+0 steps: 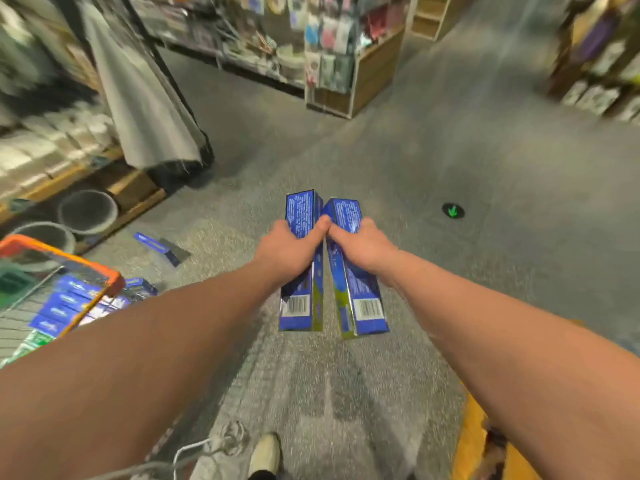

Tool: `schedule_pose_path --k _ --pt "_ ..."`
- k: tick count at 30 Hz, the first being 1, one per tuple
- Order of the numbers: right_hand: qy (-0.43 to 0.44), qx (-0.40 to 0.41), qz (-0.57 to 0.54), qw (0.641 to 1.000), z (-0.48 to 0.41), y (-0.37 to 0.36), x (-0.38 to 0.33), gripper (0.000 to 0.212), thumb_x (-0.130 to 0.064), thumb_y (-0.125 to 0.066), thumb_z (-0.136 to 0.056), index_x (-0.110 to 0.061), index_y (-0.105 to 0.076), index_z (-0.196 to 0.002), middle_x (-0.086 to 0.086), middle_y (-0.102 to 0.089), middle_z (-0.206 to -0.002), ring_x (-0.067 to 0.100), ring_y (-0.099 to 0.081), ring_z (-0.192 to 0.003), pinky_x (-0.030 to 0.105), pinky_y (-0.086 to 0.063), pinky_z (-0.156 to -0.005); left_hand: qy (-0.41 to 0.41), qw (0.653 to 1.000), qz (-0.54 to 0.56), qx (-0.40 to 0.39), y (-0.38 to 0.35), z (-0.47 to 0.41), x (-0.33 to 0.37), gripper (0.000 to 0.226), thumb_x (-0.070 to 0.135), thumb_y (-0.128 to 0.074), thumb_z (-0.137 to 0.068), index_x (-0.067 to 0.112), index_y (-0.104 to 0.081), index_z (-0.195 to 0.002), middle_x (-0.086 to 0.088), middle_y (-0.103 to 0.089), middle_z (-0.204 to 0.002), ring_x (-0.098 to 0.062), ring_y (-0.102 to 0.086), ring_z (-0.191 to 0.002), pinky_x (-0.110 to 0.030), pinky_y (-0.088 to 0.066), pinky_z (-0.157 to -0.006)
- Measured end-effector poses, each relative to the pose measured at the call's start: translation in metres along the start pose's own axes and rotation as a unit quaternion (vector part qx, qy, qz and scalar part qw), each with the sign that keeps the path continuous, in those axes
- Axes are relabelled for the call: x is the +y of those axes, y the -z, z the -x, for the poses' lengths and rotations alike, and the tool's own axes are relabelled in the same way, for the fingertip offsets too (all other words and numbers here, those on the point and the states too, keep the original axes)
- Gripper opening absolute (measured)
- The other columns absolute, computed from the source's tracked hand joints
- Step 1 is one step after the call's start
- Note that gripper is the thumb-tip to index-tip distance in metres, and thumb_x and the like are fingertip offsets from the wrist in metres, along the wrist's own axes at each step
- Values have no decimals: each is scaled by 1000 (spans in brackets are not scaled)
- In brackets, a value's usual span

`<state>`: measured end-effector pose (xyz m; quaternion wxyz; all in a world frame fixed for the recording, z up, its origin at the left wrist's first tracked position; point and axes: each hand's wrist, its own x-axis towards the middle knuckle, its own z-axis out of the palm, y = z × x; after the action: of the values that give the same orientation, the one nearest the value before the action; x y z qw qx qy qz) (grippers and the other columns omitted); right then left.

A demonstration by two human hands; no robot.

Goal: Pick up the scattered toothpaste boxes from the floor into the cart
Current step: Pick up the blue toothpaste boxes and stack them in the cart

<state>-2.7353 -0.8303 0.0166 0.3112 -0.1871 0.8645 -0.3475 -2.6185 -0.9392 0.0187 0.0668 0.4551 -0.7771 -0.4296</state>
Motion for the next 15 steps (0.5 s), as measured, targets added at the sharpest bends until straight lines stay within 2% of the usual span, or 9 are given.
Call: schedule_pose_path --k 2,5,7,9,11,12,15 --pt "9 -7 -61 998 13 -3 -28 103 -82 -55 -81 -10 -29 -151 12 -56 -139 32 -59 -122 46 -49 -104 3 998 50 33 17 9 7 83 86 -44 -83 12 -53 -120 -5 -62 -112 -30 -61 -100 -38 -46 -85" --pt "21 -45 -109 993 30 -18 -59 116 -90 -50 -64 -17 -24 -150 12 -59 -136 34 -64 -114 51 -54 -97 14 992 92 83 44 26 8 76 76 -37 -94 9 -50 -127 -10 -62 -122 -29 -58 -100 -39 -45 -87" --pt "41 -71 -116 990 38 -34 -74 98 -82 -52 -77 -17 -27 -146 11 -59 -132 33 -65 -110 51 -56 -94 37 988 107 108 64 38 0 74 73 -37 -96 9 -49 -130 -12 -61 -124 -33 -58 -107 -40 -45 -92" --pt "56 -94 -127 986 50 -53 -92 72 -66 -57 -89 -16 -34 -136 12 -64 -123 32 -68 -103 53 -58 -91 55 980 137 132 86 50 -15 69 74 -45 -93 12 -55 -121 -8 -66 -114 -32 -62 -104 -39 -48 -93" --pt "66 -122 -134 981 64 -76 -111 49 -49 -62 -93 -18 -38 -122 10 -67 -109 29 -70 -93 53 -58 -89 78 969 166 165 110 62 -33 70 78 -54 -85 12 -57 -112 -6 -68 -105 -29 -64 -96 -37 -51 -89" --pt "70 -139 -133 979 71 -89 -122 45 -44 -63 -92 -19 -39 -121 9 -68 -104 29 -72 -91 54 -59 -88 90 962 185 177 123 69 -42 69 76 -58 -84 12 -54 -107 -4 -66 -100 -27 -64 -90 -36 -52 -82" --pt "73 -180 -115 974 85 -128 -151 69 -57 -67 -71 -24 -42 -127 10 -72 -105 35 -75 -85 59 -61 -78 119 945 234 193 160 90 -63 47 62 -65 -90 18 -48 -95 5 -54 -78 -11 -55 -65 -25 -40 -51"
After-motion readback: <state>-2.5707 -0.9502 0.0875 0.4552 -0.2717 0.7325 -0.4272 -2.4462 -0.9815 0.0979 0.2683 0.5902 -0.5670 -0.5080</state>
